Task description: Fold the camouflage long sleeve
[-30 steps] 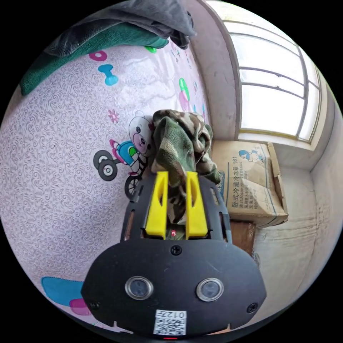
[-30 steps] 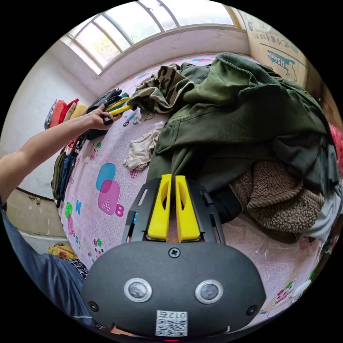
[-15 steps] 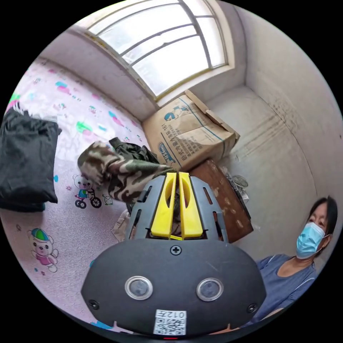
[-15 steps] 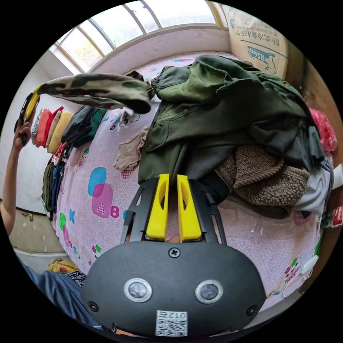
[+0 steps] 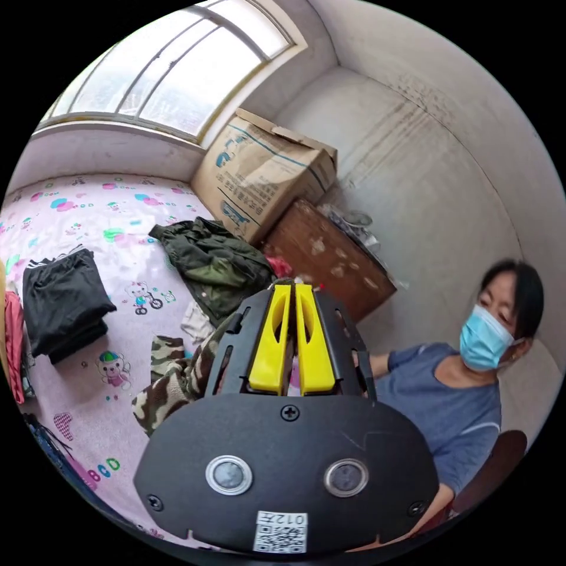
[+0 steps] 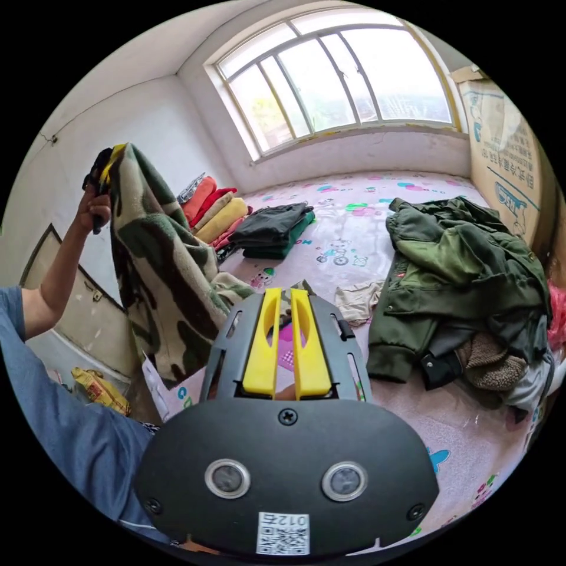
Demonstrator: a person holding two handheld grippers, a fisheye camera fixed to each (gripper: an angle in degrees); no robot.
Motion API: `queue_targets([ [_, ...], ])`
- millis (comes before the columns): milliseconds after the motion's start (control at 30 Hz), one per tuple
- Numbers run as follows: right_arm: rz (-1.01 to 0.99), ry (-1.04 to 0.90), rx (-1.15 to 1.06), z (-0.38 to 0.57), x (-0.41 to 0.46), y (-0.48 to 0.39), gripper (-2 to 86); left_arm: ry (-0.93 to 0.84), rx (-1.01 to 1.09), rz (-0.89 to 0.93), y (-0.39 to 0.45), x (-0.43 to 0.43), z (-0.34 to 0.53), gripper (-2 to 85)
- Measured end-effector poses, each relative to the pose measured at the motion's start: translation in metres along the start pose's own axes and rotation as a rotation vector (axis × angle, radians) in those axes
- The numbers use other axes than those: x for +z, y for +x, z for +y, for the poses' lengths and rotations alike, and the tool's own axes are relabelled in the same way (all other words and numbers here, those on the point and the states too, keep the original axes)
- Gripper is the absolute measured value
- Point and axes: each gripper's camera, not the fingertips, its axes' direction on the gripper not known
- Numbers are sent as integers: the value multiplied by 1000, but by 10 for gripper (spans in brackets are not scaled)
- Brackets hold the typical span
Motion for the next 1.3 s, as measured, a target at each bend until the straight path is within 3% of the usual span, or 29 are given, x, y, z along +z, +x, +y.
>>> queue_targets([
  [267, -129, -186, -27, -1, 65, -75, 22, -199, -155, 153, 27, 22, 181, 8],
  [433, -159, -300, -132, -30, 109, -142, 24, -361, -296, 21, 30, 78, 290, 31],
  [533, -157, -343, -179, -45, 126, -175, 25, -231, -358, -91, 31, 51, 324, 48],
  [633, -169, -373, -201, -58, 140, -204, 25, -48, -440, -341, 22, 1, 355, 67],
  [700, -182, -392, -211, -67, 147, -220, 25, -73, -461, -477, 7, -7, 370, 81],
  [967, -186, -446, -255, -101, 157, -282, 23, -299, -413, -352, -59, 59, 407, 116],
  [1100, -187, -455, -249, -116, 158, -302, 23, -349, -378, -369, -55, 64, 419, 60],
  [1167, -196, -466, -228, -123, 161, -307, 25, -346, -345, -411, -42, 59, 420, 28],
  [1300, -236, -506, -178, -147, 170, -321, 38, -214, -299, -304, -6, 36, 420, 7],
])
